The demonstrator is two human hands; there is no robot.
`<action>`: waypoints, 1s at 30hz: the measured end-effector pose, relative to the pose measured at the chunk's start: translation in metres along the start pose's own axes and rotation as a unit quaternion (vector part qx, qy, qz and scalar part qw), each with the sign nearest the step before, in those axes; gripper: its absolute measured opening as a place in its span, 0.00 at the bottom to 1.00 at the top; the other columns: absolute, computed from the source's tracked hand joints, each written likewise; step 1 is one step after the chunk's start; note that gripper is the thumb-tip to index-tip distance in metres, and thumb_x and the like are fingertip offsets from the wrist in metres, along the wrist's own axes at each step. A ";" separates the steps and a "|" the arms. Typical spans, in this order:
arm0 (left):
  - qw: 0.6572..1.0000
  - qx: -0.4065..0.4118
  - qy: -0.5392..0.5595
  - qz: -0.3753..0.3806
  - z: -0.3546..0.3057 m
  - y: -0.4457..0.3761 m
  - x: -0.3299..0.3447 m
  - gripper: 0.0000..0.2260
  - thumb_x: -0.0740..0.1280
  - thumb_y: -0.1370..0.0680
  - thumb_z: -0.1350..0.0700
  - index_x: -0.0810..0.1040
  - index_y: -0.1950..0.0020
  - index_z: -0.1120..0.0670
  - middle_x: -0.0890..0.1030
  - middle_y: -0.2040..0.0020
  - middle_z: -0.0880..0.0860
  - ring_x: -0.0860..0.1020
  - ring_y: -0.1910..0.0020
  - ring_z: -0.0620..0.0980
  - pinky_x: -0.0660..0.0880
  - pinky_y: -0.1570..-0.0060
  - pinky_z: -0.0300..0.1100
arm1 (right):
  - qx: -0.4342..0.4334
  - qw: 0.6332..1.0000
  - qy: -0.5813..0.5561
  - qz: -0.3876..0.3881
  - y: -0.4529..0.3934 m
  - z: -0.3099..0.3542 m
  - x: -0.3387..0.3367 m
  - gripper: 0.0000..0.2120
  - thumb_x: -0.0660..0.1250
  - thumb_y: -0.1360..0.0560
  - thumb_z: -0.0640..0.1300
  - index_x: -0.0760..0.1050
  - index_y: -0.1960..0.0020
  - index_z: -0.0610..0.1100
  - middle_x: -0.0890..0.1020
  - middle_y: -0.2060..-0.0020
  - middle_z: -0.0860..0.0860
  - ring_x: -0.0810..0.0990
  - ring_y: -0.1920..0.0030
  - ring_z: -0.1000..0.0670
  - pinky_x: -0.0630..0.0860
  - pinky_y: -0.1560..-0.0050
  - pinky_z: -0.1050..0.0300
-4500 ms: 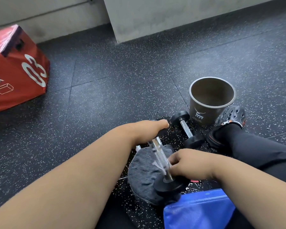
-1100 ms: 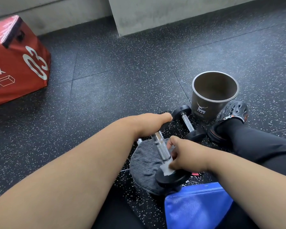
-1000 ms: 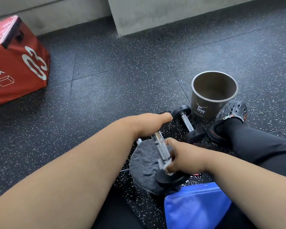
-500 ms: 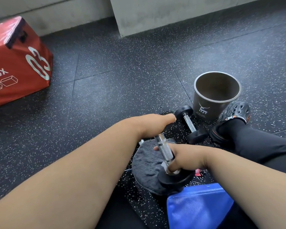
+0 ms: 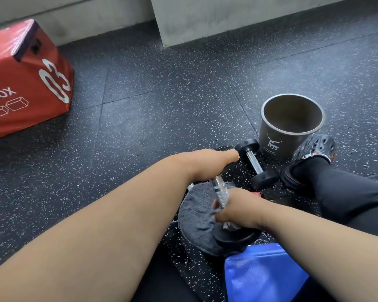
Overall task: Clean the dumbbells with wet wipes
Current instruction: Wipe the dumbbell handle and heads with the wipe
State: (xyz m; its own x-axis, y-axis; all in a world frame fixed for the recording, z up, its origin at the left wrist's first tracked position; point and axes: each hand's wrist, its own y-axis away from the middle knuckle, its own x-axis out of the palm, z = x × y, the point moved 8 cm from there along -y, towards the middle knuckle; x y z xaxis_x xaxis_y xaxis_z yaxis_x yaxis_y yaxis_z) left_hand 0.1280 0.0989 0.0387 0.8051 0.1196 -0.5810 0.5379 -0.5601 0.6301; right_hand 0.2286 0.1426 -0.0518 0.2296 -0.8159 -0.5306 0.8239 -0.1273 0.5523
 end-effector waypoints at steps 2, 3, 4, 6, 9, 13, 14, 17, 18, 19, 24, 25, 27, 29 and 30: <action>1.000 0.000 0.006 -0.002 -0.001 0.001 0.000 0.21 0.59 0.21 0.32 0.75 0.59 0.49 0.77 0.57 0.49 0.74 0.56 0.51 0.69 0.47 0.52 | -0.006 1.000 0.009 0.004 0.002 -0.001 -0.001 0.11 0.77 0.31 0.43 0.80 0.50 0.48 0.85 0.58 0.52 0.86 0.53 0.46 0.81 0.54 0.56; 1.000 -0.001 0.008 -0.003 -0.001 0.002 0.000 0.22 0.59 0.20 0.32 0.74 0.60 0.49 0.77 0.58 0.48 0.74 0.57 0.51 0.68 0.49 0.51 | -0.009 1.000 0.015 0.006 0.002 -0.003 -0.002 0.11 0.77 0.32 0.42 0.78 0.52 0.49 0.83 0.59 0.53 0.85 0.55 0.46 0.80 0.57 0.56; 1.000 -0.002 0.010 -0.002 -0.001 0.002 0.000 0.22 0.59 0.20 0.33 0.74 0.61 0.49 0.76 0.59 0.48 0.73 0.58 0.50 0.67 0.51 0.51 | -0.015 1.000 0.025 0.010 0.003 -0.003 -0.003 0.11 0.76 0.32 0.42 0.75 0.55 0.50 0.81 0.61 0.54 0.84 0.57 0.47 0.78 0.60 0.56; 1.000 -0.005 0.012 0.001 0.000 0.004 0.000 0.24 0.59 0.20 0.34 0.71 0.60 0.54 0.79 0.58 0.52 0.72 0.61 0.50 0.65 0.54 0.50 | -0.029 0.998 0.044 0.027 0.005 -0.002 -0.004 0.13 0.76 0.32 0.43 0.72 0.60 0.54 0.78 0.64 0.56 0.79 0.62 0.52 0.72 0.64 0.60; 1.000 -0.006 0.006 0.003 0.002 0.003 0.000 0.27 0.59 0.21 0.32 0.72 0.56 0.58 0.82 0.50 0.57 0.78 0.53 0.53 0.67 0.50 0.51 | -0.050 0.995 0.069 0.057 0.008 0.001 -0.007 0.15 0.76 0.32 0.43 0.71 0.60 0.57 0.78 0.63 0.58 0.77 0.62 0.56 0.71 0.62 0.63; 1.000 -0.004 0.001 -0.001 0.001 0.004 -0.001 0.27 0.59 0.19 0.34 0.72 0.48 0.60 0.83 0.47 0.52 0.74 0.58 0.50 0.67 0.50 0.51 | -0.051 0.992 0.085 0.078 0.012 -0.003 -0.012 0.18 0.79 0.33 0.46 0.75 0.48 0.57 0.84 0.54 0.56 0.84 0.52 0.52 0.81 0.48 0.54; 1.000 -0.006 0.000 -0.003 0.001 0.005 -0.002 0.27 0.59 0.19 0.34 0.73 0.53 0.59 0.81 0.54 0.52 0.72 0.60 0.50 0.66 0.52 0.50 | -0.049 0.991 0.089 0.082 0.013 -0.005 -0.013 0.19 0.80 0.33 0.46 0.76 0.47 0.56 0.86 0.53 0.55 0.85 0.52 0.52 0.81 0.47 0.54; 1.000 -0.006 -0.004 -0.008 0.000 0.006 -0.003 0.23 0.59 0.17 0.35 0.72 0.63 0.50 0.77 0.60 0.49 0.73 0.60 0.49 0.65 0.57 0.48 | -0.046 0.989 0.103 0.097 0.011 -0.011 -0.018 0.16 0.80 0.33 0.47 0.78 0.50 0.55 0.86 0.55 0.55 0.84 0.55 0.53 0.81 0.48 0.54; 1.000 -0.005 -0.001 -0.007 0.000 0.007 -0.003 0.22 0.59 0.17 0.35 0.72 0.62 0.49 0.77 0.59 0.48 0.73 0.60 0.48 0.65 0.57 0.47 | -0.044 0.988 0.109 0.097 0.010 -0.013 -0.020 0.16 0.81 0.33 0.47 0.78 0.50 0.55 0.86 0.55 0.54 0.85 0.55 0.51 0.81 0.48 0.52; 1.000 -0.002 0.003 -0.006 0.000 0.006 -0.003 0.22 0.59 0.17 0.35 0.73 0.62 0.49 0.77 0.59 0.48 0.74 0.59 0.48 0.65 0.56 0.47 | -0.041 0.988 0.111 0.094 0.009 -0.014 -0.024 0.16 0.81 0.34 0.47 0.78 0.50 0.54 0.86 0.54 0.53 0.86 0.53 0.48 0.81 0.47 0.50; 1.000 -0.001 -0.002 0.001 0.001 0.005 -0.002 0.27 0.58 0.18 0.34 0.77 0.53 0.58 0.76 0.58 0.48 0.73 0.59 0.48 0.66 0.52 0.49 | -0.036 0.989 0.118 0.076 0.015 -0.013 -0.037 0.17 0.83 0.31 0.44 0.78 0.49 0.55 0.81 0.57 0.57 0.81 0.60 0.56 0.76 0.62 0.62; 1.000 -0.003 -0.005 -0.002 0.001 0.004 -0.002 0.27 0.58 0.18 0.33 0.77 0.50 0.58 0.76 0.56 0.49 0.73 0.58 0.49 0.67 0.49 0.50 | -0.037 0.990 0.121 0.069 0.017 -0.012 -0.039 0.17 0.82 0.30 0.43 0.76 0.51 0.55 0.79 0.59 0.56 0.77 0.65 0.58 0.72 0.67 0.65; 1.000 -0.005 -0.012 -0.003 0.001 0.004 -0.003 0.27 0.58 0.18 0.33 0.75 0.52 0.57 0.77 0.53 0.50 0.73 0.56 0.51 0.68 0.45 0.52 | -0.040 0.989 0.126 0.059 0.018 -0.010 -0.042 0.19 0.81 0.30 0.42 0.73 0.54 0.57 0.79 0.59 0.54 0.74 0.71 0.61 0.68 0.72 0.68; 1.000 -0.006 -0.016 -0.004 0.001 0.004 -0.003 0.23 0.59 0.19 0.33 0.75 0.56 0.51 0.78 0.51 0.50 0.74 0.54 0.51 0.69 0.44 0.52 | -0.045 0.989 0.130 0.049 0.020 -0.007 -0.043 0.19 0.79 0.30 0.41 0.73 0.51 0.59 0.83 0.54 0.50 0.75 0.69 0.58 0.71 0.69 0.64; 1.000 -0.006 -0.017 -0.004 -0.001 0.006 -0.003 0.22 0.59 0.18 0.33 0.76 0.55 0.49 0.79 0.50 0.50 0.75 0.54 0.51 0.69 0.45 0.52 | -0.040 0.991 0.119 0.046 0.020 -0.006 -0.043 0.20 0.79 0.30 0.41 0.74 0.49 0.59 0.84 0.52 0.48 0.75 0.68 0.57 0.72 0.69 0.62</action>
State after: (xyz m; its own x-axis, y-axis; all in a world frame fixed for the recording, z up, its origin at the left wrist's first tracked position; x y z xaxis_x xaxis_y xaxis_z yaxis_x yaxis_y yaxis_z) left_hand 0.1287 0.0958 0.0443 0.7917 0.0951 -0.6034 0.5472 -0.5496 0.6313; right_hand 0.2386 0.1786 -0.0216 0.4135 -0.6649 -0.6220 0.8301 -0.0054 0.5576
